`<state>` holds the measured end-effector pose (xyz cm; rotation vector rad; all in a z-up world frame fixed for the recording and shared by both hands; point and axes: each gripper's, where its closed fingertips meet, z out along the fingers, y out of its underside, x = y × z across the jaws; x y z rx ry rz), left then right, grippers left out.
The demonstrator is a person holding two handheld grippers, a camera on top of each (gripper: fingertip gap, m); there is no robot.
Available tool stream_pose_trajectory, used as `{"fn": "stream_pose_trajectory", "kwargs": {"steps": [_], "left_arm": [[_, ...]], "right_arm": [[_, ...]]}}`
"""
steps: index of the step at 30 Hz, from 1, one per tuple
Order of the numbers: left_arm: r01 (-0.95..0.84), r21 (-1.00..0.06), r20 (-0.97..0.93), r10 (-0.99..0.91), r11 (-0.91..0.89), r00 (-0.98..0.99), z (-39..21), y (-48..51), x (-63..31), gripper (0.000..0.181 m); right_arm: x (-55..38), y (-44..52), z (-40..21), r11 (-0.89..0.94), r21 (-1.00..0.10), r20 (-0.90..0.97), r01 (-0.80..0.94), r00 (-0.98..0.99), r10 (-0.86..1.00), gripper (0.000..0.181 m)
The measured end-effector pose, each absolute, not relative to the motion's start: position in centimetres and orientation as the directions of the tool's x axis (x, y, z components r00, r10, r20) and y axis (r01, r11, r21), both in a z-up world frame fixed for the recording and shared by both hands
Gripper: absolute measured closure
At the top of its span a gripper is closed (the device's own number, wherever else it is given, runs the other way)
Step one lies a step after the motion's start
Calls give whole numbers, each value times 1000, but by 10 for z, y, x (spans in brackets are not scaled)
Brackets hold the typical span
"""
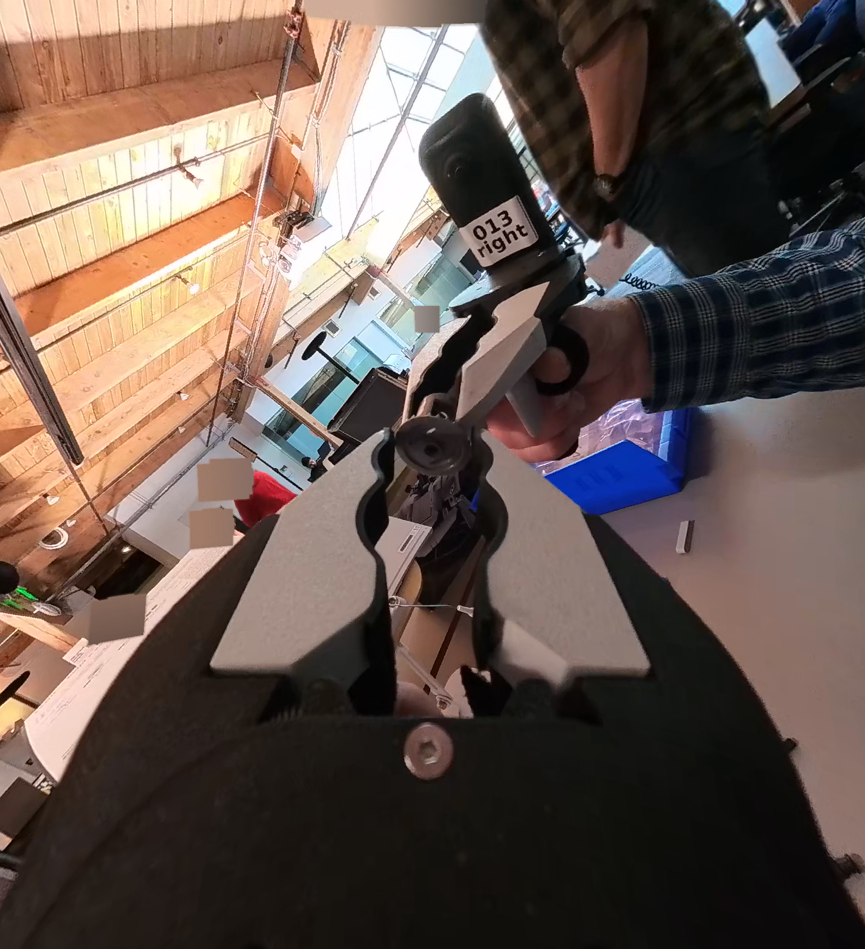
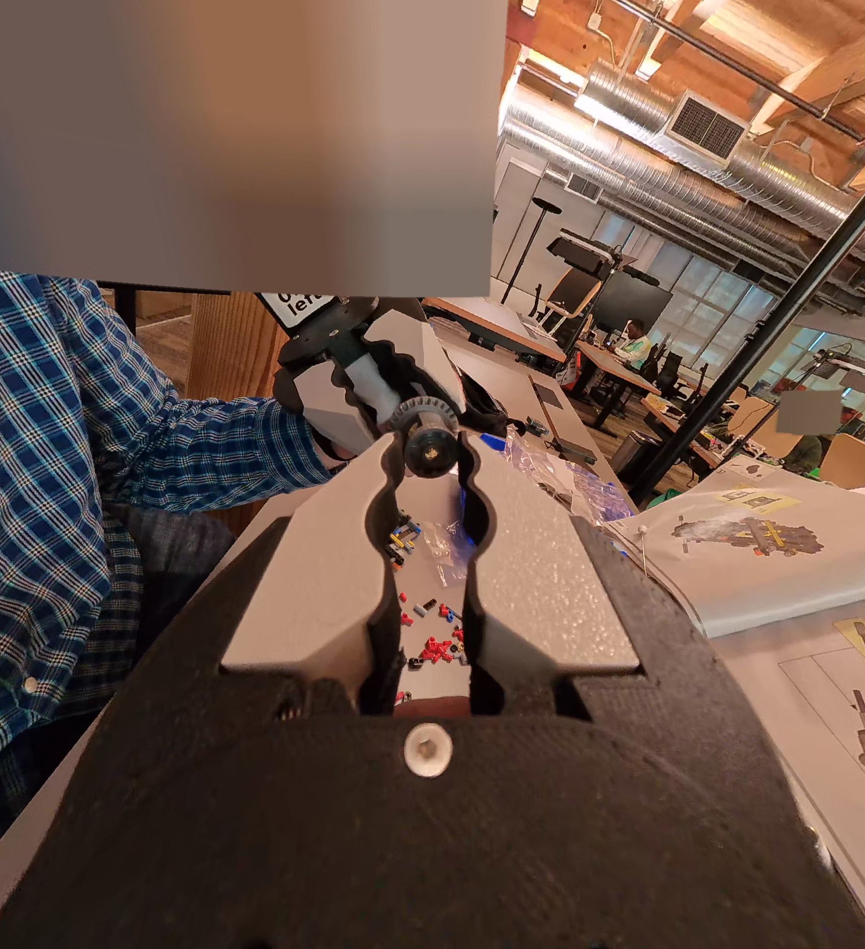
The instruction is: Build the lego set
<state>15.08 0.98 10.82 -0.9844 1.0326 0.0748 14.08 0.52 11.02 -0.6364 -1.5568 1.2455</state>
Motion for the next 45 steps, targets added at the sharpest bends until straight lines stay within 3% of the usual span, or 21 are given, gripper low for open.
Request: {"fn": "stream_pose_trajectory", "kwargs": {"steps": [24,30,38,45], "left_arm": [[-459,-720,-676,-377,521,633,102,14,140,153],[-446,-758,-640,-411,476,649,99,10,137,143],[-211,-937,-349,-682,280,643,98,5,138,128],[-81,-990,-143,-816,117,560,96,5,145,134]], "right_arm": [[142,18,114,350,-920,387,-175,-274,880,163],[139,17,104,381,-911,409,-155,-239,881,163],[139,8,96,436,-889,458,-142,-225,860,163],[140,1,96,452,-877,479,-162,-230,847,163]]}}
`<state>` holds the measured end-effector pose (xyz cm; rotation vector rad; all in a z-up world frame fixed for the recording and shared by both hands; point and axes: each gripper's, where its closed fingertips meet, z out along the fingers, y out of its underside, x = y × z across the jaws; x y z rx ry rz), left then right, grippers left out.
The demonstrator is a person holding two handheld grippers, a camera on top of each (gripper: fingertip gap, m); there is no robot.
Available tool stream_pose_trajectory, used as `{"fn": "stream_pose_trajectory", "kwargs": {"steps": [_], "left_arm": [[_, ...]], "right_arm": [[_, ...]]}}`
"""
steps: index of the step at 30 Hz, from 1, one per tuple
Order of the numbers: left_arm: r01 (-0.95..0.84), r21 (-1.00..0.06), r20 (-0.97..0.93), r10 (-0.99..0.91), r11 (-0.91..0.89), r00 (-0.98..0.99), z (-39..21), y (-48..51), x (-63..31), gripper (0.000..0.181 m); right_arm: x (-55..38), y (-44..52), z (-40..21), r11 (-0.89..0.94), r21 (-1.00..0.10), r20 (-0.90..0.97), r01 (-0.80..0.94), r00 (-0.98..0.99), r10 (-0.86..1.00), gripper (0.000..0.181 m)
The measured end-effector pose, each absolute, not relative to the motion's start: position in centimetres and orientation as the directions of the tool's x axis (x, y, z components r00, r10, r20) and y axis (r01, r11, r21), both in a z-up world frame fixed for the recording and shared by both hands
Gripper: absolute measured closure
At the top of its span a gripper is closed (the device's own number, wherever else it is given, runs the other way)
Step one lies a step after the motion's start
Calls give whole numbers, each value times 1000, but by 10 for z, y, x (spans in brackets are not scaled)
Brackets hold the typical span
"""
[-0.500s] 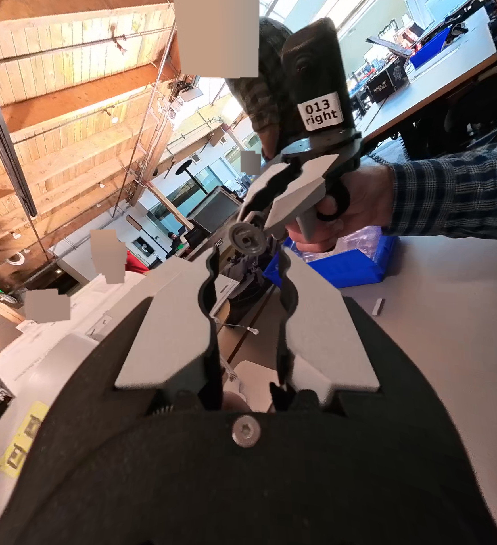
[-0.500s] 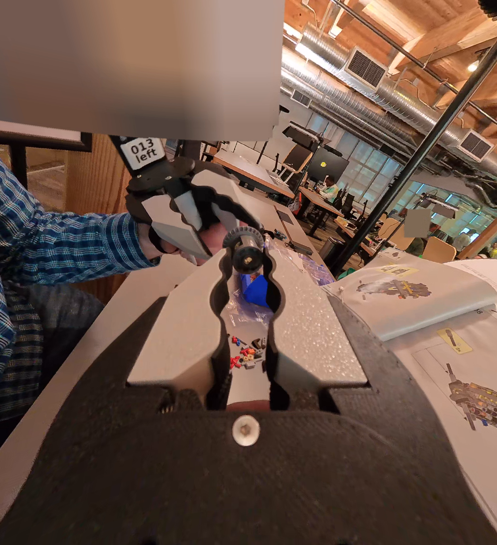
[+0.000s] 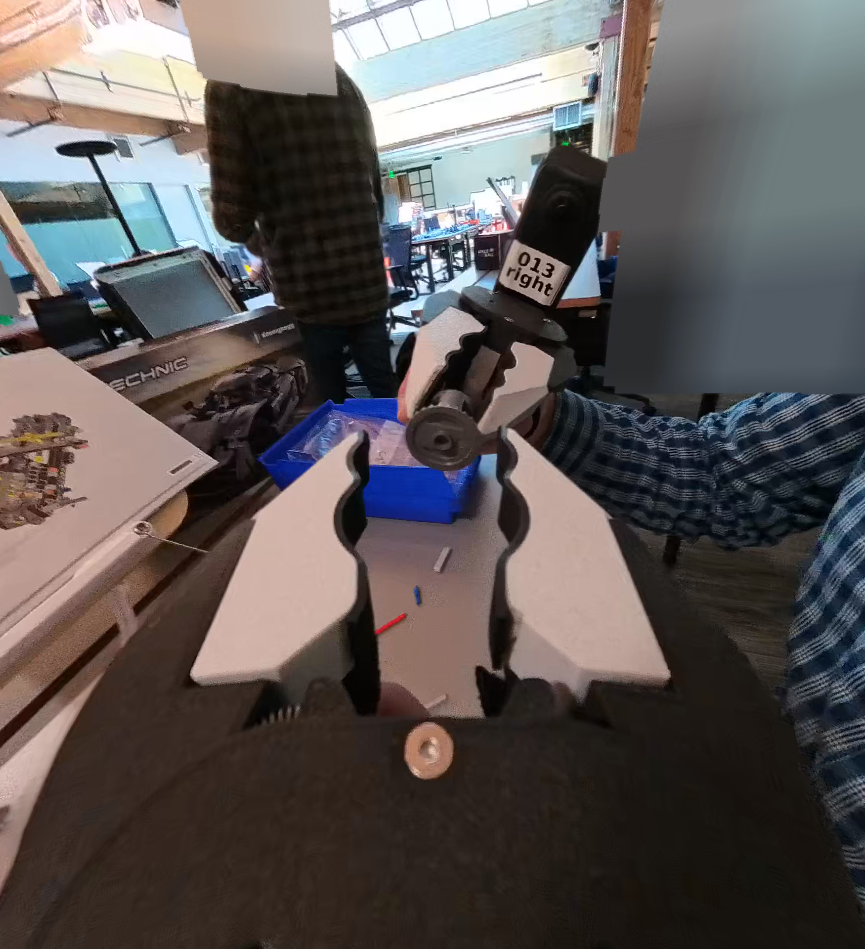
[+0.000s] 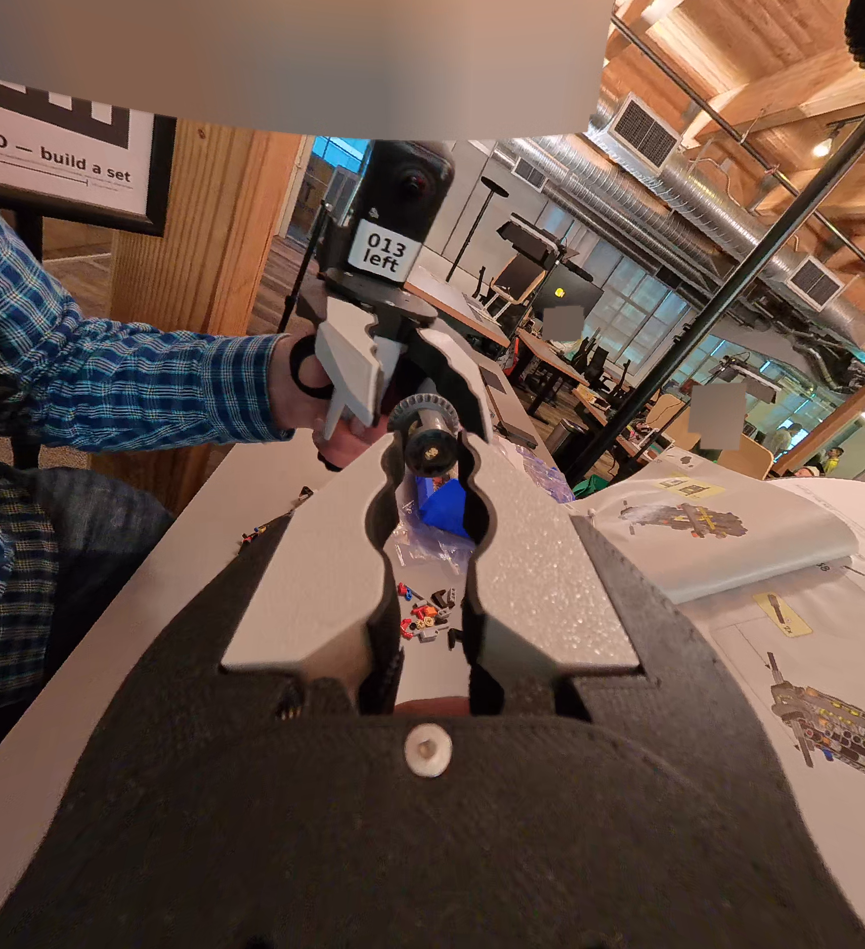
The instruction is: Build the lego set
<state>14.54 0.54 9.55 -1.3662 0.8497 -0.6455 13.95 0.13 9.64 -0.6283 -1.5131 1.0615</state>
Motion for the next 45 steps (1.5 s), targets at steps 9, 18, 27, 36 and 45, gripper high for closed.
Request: {"fn": "stream_pose_trajectory", "kwargs": {"steps": [9,18,27,36,45], "left_arm": [[-49,-995,-101,-846,89,523,94,4,151,154],[-30,-995,-98,-837,97,538,95,8,150,154],[4,-996,-77,-827,95,557,100,13,147,155],[89,-995,22,-831,33,555,104,21,140,155],[171,-984,133,-841,-49,524,113,23,127,155]], "right_arm": [[140,3,95,454,-875,482,-168,-229,846,163],[139,7,96,444,-881,471,-164,-225,853,163],[136,12,99,435,-887,461,-157,-216,861,160],[135,22,99,430,-891,451,-143,-183,874,152],[138,27,95,410,-900,432,-151,-163,887,153]]}}
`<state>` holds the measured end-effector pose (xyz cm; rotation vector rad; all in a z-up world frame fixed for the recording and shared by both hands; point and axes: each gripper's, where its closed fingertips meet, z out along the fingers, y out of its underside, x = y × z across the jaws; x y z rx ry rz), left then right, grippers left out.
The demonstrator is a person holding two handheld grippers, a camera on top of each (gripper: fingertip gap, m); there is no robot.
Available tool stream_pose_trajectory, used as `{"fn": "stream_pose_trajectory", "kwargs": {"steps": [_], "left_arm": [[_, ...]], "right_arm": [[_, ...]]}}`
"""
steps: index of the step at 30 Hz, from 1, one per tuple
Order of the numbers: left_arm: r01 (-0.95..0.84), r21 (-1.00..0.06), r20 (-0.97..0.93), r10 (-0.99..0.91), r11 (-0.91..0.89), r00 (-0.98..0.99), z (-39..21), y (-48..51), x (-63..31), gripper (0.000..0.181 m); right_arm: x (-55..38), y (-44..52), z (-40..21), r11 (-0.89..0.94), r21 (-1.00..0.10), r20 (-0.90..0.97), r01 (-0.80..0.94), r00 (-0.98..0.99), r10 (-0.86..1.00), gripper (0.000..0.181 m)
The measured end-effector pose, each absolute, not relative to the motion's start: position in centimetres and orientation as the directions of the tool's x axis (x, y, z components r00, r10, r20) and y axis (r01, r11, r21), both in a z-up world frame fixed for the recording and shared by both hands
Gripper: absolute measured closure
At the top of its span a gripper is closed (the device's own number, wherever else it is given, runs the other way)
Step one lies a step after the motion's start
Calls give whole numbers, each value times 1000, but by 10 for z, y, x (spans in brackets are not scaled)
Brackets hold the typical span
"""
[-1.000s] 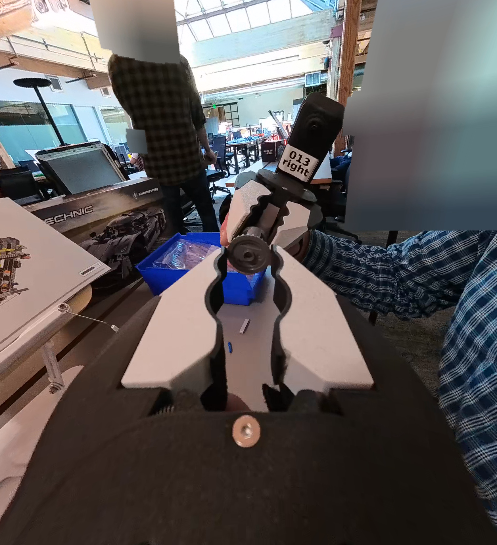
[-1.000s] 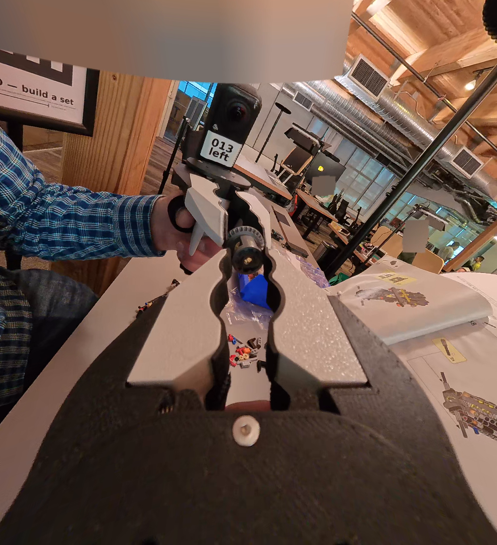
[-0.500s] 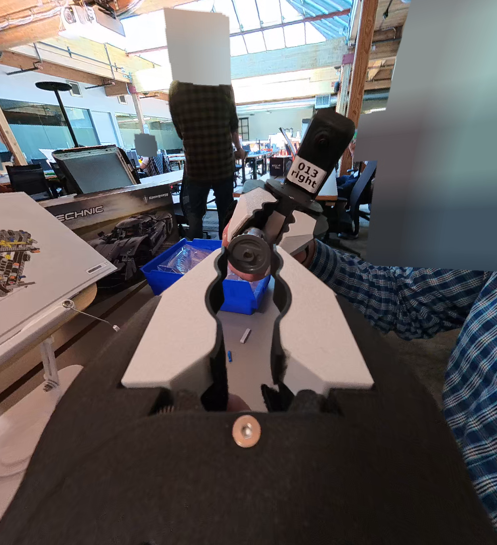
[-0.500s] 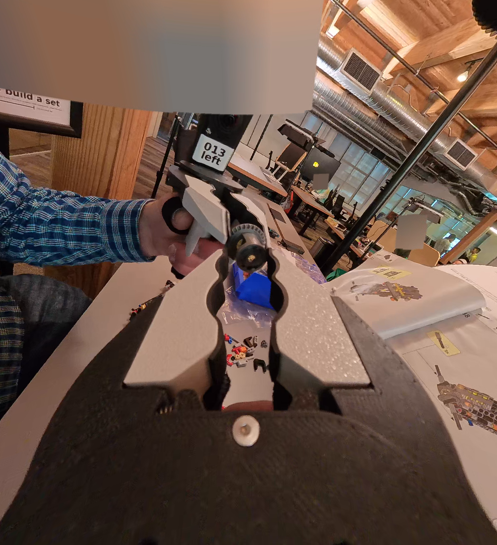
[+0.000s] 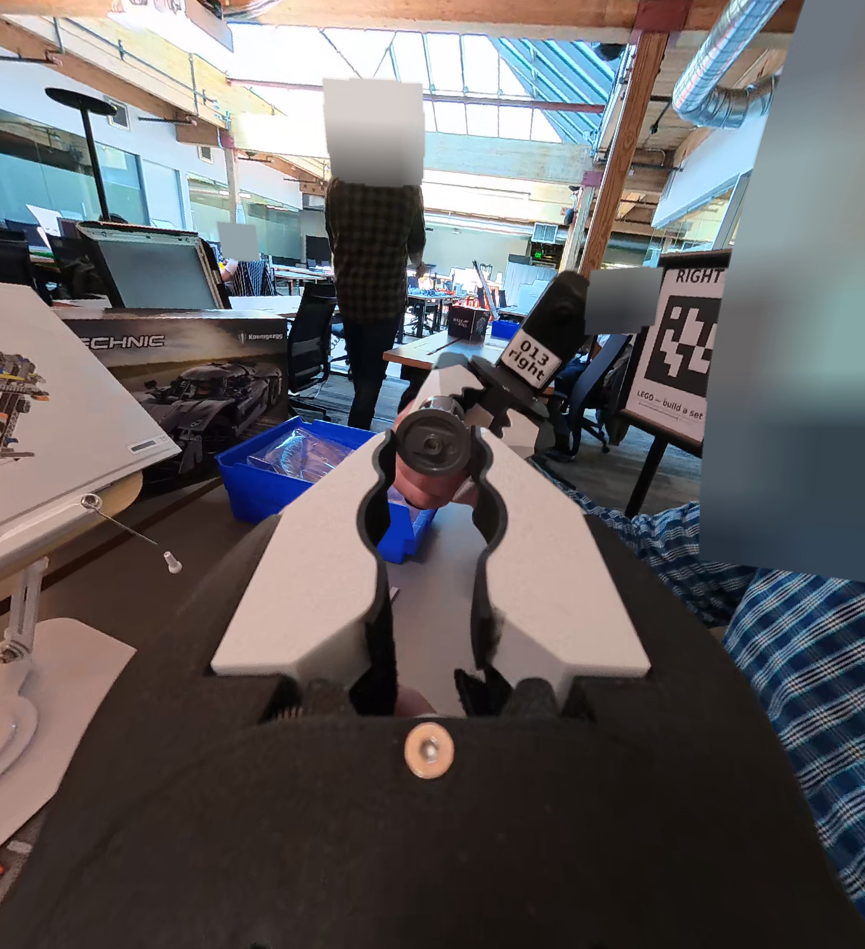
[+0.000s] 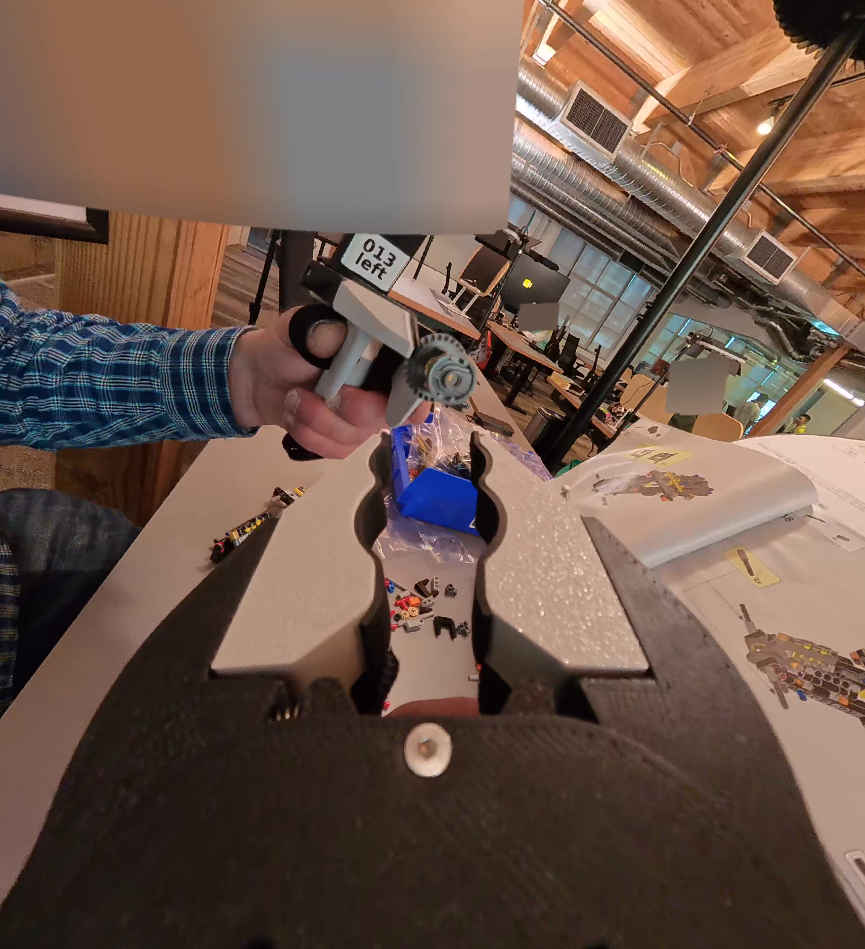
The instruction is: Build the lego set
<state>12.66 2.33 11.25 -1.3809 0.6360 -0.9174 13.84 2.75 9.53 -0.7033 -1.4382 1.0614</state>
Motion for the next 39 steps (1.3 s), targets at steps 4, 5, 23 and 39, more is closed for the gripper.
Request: {"fn": "stream_pose_trajectory", "kwargs": {"steps": [4,5,23,39], "left_arm": [[182,-981,153,-839,-66,522,115,23,121,155],[187,-980,162,-839,-73,519,115,22,119,155],[90,-993,120,-687,-80,717,84,11,67,155],[-45,-999,-34,-465,-13,885,76,-4,24,155]], "right_arm": [[140,28,92,397,-904,420,-156,-163,893,153],[140,28,91,395,-906,418,-155,-164,894,153],[131,31,43,383,-921,390,-74,-179,903,153],[100,17,4,406,-913,396,35,-163,904,153]]}}
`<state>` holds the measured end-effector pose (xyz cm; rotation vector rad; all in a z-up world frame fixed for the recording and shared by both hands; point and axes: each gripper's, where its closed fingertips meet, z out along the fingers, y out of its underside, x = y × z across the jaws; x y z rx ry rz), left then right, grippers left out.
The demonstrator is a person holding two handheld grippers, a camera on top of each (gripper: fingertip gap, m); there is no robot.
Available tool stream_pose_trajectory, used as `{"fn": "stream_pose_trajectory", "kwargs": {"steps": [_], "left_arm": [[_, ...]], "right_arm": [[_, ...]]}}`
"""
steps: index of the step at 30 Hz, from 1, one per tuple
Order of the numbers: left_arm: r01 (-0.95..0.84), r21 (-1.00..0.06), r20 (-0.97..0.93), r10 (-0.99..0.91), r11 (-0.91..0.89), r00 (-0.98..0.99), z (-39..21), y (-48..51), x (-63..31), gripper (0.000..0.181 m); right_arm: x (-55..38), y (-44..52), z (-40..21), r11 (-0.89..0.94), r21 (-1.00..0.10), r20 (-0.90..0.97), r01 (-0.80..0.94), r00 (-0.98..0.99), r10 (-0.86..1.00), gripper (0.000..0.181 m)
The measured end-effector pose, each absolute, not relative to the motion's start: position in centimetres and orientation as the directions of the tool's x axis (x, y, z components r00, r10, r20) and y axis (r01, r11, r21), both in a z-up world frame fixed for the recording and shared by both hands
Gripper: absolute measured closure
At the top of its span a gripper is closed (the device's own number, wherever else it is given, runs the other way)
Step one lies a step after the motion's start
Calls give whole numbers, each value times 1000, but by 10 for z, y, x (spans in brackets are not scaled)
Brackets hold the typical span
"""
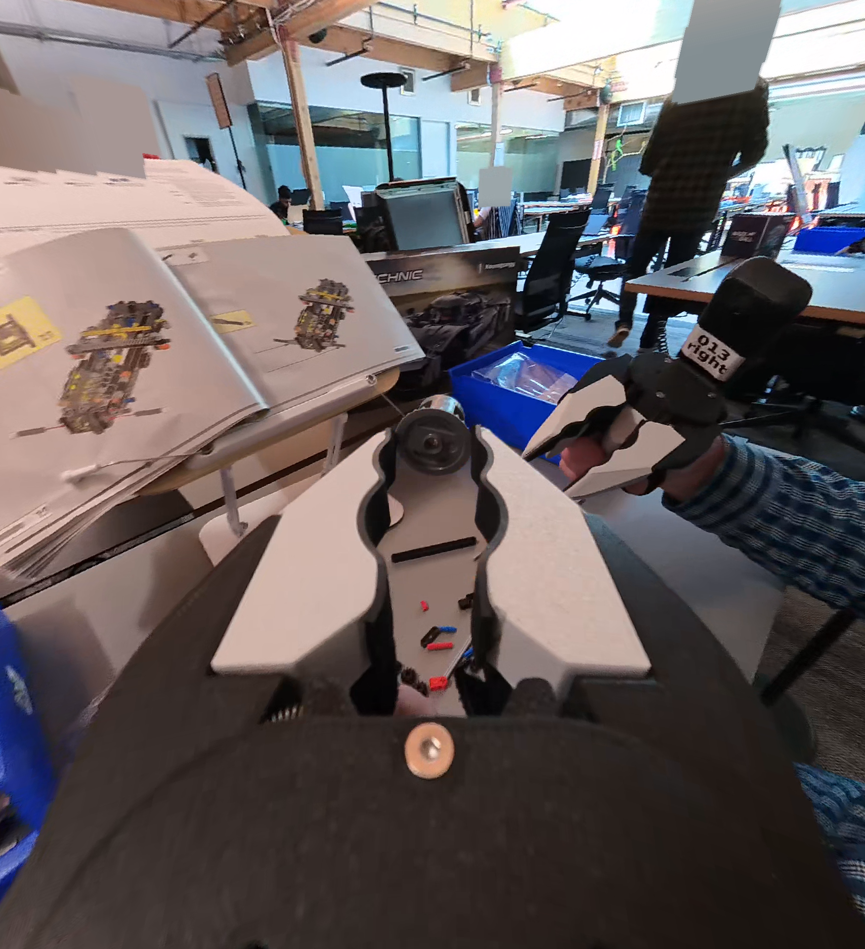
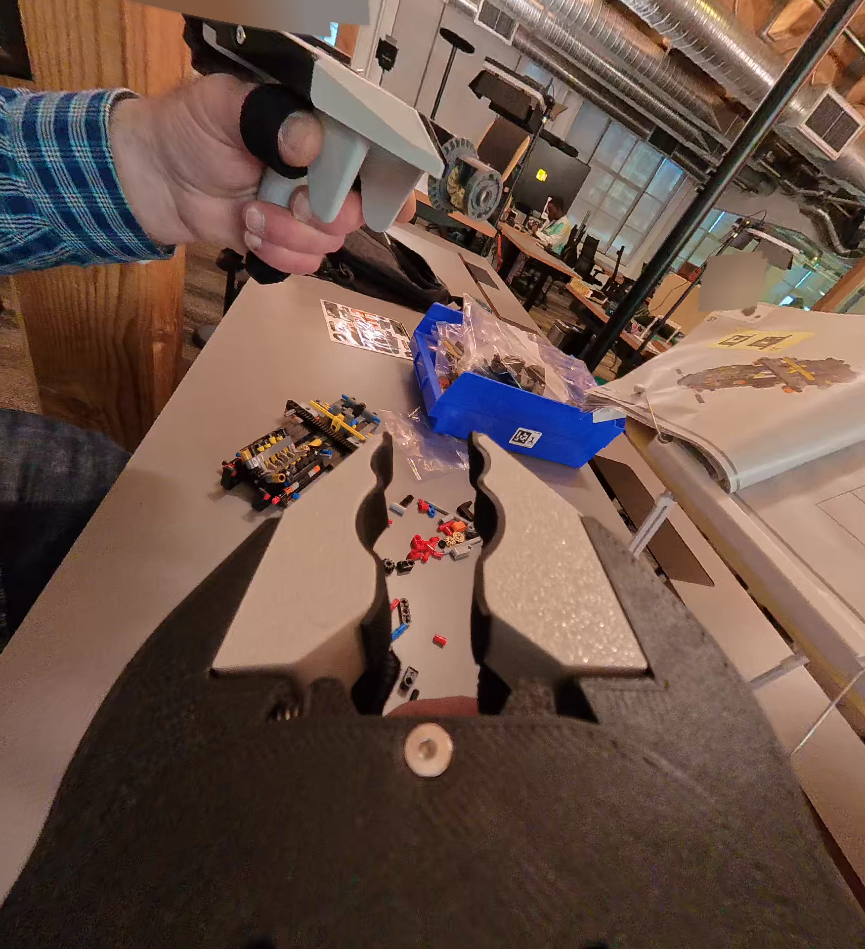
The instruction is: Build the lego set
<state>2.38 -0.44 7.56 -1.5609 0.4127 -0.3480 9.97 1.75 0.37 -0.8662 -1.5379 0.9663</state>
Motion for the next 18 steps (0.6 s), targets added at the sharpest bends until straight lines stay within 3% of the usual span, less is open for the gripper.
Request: {"fn": "stream_pose_trajectory", "kwargs": {"steps": [18], "left_arm": [[-43,-997,-23,-269,-69,963,12,-34,-29,155]], "right_arm": [[60,6,-71,396,-896,362,201,-189,913,157]]}}
